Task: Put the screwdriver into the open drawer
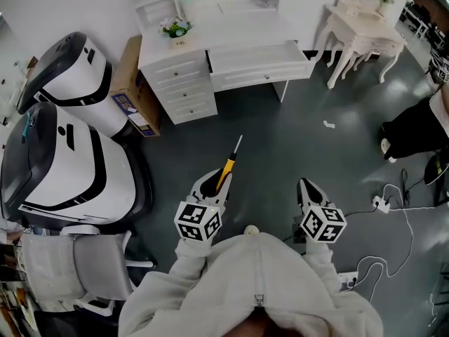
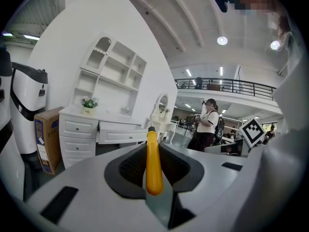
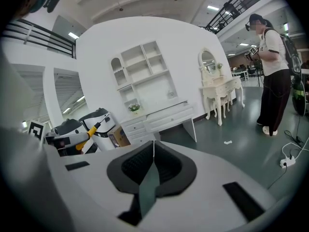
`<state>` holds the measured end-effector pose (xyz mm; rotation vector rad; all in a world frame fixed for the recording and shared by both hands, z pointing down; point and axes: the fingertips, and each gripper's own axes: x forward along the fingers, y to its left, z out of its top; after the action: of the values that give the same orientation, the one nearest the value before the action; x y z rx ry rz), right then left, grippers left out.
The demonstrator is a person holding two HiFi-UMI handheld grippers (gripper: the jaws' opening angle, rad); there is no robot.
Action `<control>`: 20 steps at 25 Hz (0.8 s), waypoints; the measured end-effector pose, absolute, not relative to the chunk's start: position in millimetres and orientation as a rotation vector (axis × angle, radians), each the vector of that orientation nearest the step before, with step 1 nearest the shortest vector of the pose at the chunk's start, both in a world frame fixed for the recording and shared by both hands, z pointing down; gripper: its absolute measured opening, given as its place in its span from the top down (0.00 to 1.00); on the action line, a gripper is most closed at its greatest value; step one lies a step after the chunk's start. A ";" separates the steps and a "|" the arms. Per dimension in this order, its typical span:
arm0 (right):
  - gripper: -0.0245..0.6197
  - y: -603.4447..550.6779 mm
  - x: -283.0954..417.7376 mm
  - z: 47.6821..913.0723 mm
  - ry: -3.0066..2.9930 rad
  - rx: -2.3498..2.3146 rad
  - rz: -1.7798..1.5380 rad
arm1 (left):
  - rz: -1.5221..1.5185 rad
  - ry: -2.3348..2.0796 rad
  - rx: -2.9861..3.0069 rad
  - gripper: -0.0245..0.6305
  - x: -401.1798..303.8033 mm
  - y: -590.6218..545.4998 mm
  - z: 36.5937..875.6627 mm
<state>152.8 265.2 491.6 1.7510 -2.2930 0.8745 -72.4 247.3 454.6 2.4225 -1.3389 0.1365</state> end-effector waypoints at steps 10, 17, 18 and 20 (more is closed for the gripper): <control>0.91 259.0 166.8 500.8 -2.290 1.741 0.903 | 0.133 -1.364 2.402 0.83 -62.5 241.3 461.9; 0.91 270.1 161.9 505.0 -2.291 1.714 0.922 | 0.139 -1.368 2.390 0.83 -62.2 250.3 463.3; 0.91 271.7 162.7 505.6 -2.290 1.712 0.926 | 0.140 -1.369 2.387 0.83 -61.5 251.6 463.4; 0.91 274.3 165.1 506.8 -2.286 1.715 0.938 | 0.149 -1.365 2.383 0.83 -59.6 254.1 464.4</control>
<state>165.1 274.3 506.8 1.7151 -2.2856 0.9378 -59.6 254.1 464.4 2.3827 -1.3652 0.1494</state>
